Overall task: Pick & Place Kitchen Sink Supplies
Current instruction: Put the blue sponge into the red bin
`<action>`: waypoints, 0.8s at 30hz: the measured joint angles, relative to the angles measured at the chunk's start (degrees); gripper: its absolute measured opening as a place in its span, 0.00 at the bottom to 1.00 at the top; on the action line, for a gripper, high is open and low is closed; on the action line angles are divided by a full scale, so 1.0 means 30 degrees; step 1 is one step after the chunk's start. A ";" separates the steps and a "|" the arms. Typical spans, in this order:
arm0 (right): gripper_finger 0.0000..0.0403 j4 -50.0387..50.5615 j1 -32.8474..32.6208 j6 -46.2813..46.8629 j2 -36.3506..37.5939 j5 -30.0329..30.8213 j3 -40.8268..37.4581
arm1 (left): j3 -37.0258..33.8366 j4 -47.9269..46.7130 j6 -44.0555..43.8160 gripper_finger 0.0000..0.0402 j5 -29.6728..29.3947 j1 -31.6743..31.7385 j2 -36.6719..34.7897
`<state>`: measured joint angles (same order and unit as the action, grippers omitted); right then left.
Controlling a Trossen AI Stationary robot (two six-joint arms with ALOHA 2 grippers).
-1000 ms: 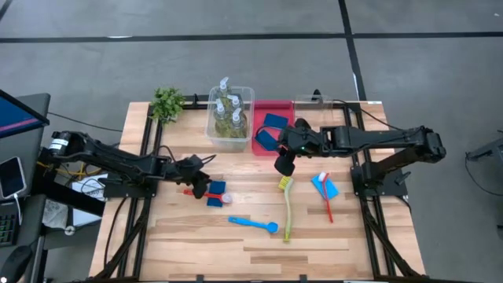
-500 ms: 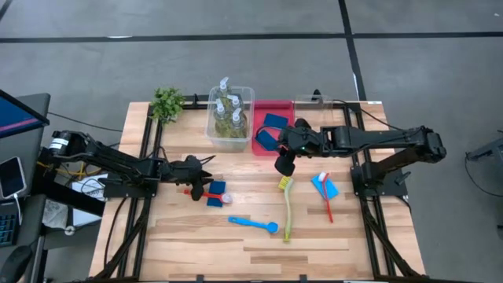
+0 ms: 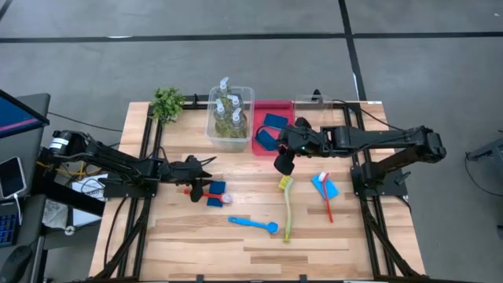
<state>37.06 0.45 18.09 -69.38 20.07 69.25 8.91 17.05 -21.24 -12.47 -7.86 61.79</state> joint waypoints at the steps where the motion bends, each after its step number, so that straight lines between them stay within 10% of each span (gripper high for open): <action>1: 0.29 0.0000 0.0000 0.0000 0.0000 0.0056 0.0000 | 0.0000 0.0041 -0.0102 0.32 0.0000 0.0000 0.0102; 12: 0.29 0.0000 0.0000 0.0160 0.0000 0.0337 0.0000 | -0.0015 0.2458 -0.0944 0.47 0.0055 0.0007 0.3712; 24: 0.29 0.0000 0.0000 0.0211 -0.0007 0.0337 0.0000 | 0.0053 0.4427 -0.2516 0.40 0.0188 -0.0015 0.6741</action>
<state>37.06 0.45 18.72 -69.41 21.08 69.25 9.06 30.33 -28.79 -11.91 -7.90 82.01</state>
